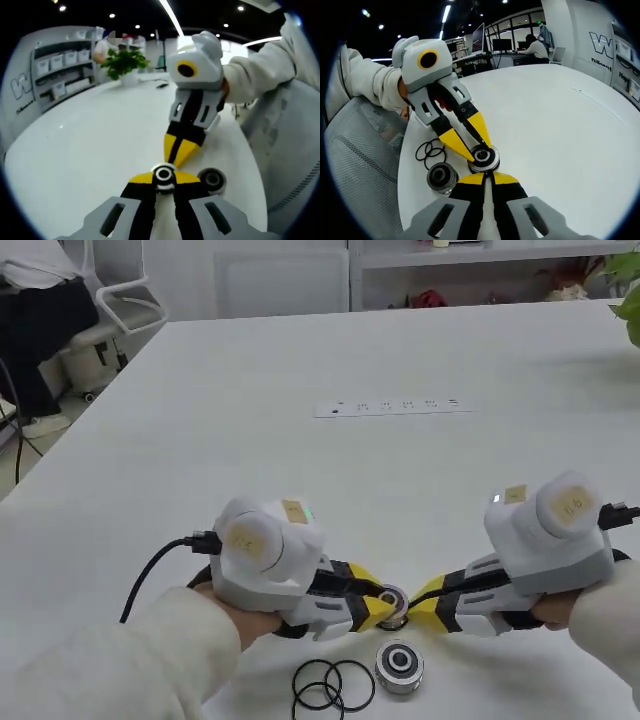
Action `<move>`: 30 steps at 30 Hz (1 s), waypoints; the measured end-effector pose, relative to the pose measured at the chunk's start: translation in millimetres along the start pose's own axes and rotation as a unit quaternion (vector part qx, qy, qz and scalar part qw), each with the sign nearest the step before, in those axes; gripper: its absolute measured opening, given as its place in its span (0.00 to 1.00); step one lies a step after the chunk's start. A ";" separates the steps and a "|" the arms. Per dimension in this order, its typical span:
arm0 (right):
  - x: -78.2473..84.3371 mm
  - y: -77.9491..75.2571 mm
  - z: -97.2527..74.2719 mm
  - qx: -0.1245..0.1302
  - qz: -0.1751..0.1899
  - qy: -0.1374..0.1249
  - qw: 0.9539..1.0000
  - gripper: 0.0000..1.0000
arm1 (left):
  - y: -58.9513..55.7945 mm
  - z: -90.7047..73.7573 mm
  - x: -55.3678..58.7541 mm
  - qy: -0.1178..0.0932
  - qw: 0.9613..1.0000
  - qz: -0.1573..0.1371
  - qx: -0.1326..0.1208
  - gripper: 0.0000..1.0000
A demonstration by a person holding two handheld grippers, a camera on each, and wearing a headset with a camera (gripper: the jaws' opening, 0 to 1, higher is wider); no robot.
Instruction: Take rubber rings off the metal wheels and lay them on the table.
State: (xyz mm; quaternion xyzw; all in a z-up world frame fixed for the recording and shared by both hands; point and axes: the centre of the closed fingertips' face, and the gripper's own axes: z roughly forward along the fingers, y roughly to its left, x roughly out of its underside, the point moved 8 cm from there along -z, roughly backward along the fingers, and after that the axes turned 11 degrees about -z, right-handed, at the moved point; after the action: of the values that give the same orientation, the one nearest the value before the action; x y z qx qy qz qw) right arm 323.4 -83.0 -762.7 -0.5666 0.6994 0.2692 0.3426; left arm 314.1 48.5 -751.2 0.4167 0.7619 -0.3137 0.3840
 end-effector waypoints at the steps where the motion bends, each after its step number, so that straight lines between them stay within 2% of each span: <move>1: -0.5 0.1 0.0 0.000 0.000 0.001 1.000 0.02 | 0.1 0.1 0.0 0.000 1.000 0.000 0.000 0.14; 11: -0.4 -4.5 1.3 0.002 0.046 0.009 0.999 0.00 | -0.9 0.0 0.7 -0.001 1.000 0.008 0.000 0.14; 14: 0.5 -4.9 0.8 0.000 0.079 0.005 0.997 0.00 | -1.2 -0.3 1.0 -0.002 1.000 0.008 0.000 0.14; 16: 0.9 -5.1 -0.1 0.000 0.116 0.006 0.993 0.00 | -1.2 -0.3 1.1 -0.002 1.000 0.008 0.000 0.14; 20: 0.6 -4.9 -0.9 -0.003 0.166 0.003 0.986 0.00 | -1.1 -0.3 1.2 -0.003 1.000 0.009 0.000 0.14; 23: 1.7 -8.8 -3.5 -0.010 0.210 0.000 0.978 0.00 | -1.8 -0.2 1.3 -0.003 1.000 0.010 0.002 0.14; 27: 2.1 -6.2 -5.0 -0.010 0.236 -0.009 0.972 0.00 | -1.6 -0.3 1.2 -0.003 1.000 0.011 0.002 0.14; 28: 1.9 -5.9 -5.0 -0.012 0.255 -0.013 0.967 0.00 | -1.6 -0.3 1.2 -0.003 1.000 0.011 0.002 0.14; 30: 1.7 -4.5 -6.3 -0.014 0.276 -0.022 0.961 0.00 | -1.7 -0.4 1.3 -0.003 1.000 0.012 0.002 0.14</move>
State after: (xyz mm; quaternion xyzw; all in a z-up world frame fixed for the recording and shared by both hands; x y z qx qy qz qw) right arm 326.4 -89.8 -760.0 -0.3500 0.8169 0.3760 0.2623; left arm 312.0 48.5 -751.8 0.4260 0.7549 -0.3118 0.3891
